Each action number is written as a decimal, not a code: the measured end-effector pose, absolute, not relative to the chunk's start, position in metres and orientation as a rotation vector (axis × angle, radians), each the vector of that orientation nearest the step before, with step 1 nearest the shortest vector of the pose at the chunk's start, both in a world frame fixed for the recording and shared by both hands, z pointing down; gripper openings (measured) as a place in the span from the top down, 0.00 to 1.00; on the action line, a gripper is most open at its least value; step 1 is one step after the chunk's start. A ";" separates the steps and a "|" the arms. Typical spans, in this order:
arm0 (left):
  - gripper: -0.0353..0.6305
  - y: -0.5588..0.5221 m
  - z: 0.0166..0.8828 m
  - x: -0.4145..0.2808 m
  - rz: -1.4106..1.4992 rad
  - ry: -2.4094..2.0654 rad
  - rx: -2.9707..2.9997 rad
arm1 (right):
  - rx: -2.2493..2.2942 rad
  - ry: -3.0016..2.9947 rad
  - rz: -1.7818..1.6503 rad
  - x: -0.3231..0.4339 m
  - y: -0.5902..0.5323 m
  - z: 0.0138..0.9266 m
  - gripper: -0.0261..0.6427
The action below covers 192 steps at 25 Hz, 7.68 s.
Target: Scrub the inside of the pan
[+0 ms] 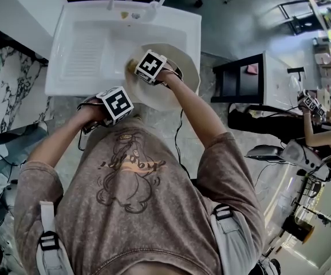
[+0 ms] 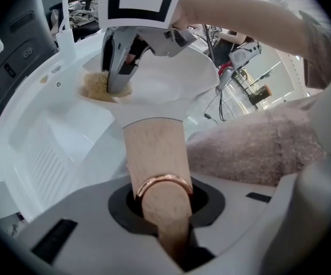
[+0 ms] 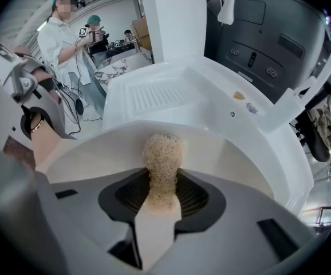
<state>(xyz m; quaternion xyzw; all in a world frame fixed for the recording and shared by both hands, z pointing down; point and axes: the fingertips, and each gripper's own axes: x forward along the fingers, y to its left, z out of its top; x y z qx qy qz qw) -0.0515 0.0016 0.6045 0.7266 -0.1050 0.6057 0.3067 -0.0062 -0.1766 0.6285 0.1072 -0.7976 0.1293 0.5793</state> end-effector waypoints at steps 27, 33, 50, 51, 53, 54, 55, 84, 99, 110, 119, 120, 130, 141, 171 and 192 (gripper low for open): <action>0.82 0.003 0.602 -0.053 1.580 -0.262 1.903 | 0.628 -1.679 0.316 0.121 -0.261 0.627 0.73; 0.82 -0.003 0.600 -0.052 1.574 -0.274 1.916 | 0.613 -1.622 0.292 0.147 -0.251 0.621 0.73; 0.82 -0.001 0.599 -0.049 1.566 -0.289 1.906 | 0.423 -1.566 0.301 0.181 -0.190 0.611 0.73; 0.82 -0.001 0.600 -0.049 1.567 -0.289 1.905 | 0.409 -1.565 0.304 0.181 -0.186 0.610 0.73; 0.82 -0.001 0.600 -0.050 1.568 -0.290 1.903 | 0.378 -1.564 0.314 0.182 -0.177 0.610 0.73; 0.82 -0.001 0.600 -0.050 1.567 -0.291 1.903 | 0.365 -1.566 0.320 0.182 -0.173 0.609 0.73; 0.82 -0.001 0.601 -0.051 1.566 -0.292 1.902 | 0.352 -1.568 0.325 0.182 -0.169 0.609 0.73; 0.82 -0.001 0.598 -0.050 1.570 -0.279 1.891 | -0.009 -1.669 0.356 0.103 -0.069 0.603 0.73; 0.82 0.003 0.596 -0.050 1.564 -0.276 1.882 | -0.054 -1.726 0.362 0.045 -0.071 0.624 0.73; 0.82 0.006 0.597 -0.049 1.568 -0.263 1.889 | 0.003 -1.773 0.397 0.016 -0.092 0.633 0.74; 0.81 0.005 0.596 -0.046 1.552 -0.239 1.894 | 0.060 -1.771 0.390 0.008 -0.110 0.642 0.74; 0.80 0.005 0.595 -0.046 1.548 -0.236 1.892 | 0.071 -1.773 0.393 0.007 -0.113 0.644 0.74; 0.80 0.005 0.591 -0.044 1.548 -0.221 1.896 | 0.137 -1.714 0.342 0.010 -0.141 0.654 0.74; 0.80 0.007 0.591 -0.044 1.542 -0.211 1.893 | 0.205 -1.692 0.359 0.017 -0.163 0.662 0.74; 0.80 0.009 0.590 -0.042 1.504 -0.226 1.880 | 0.420 -1.572 0.489 0.116 -0.197 0.672 0.74; 0.80 0.007 0.589 -0.044 1.511 -0.234 1.874 | 0.301 -1.531 0.451 0.144 -0.152 0.658 0.74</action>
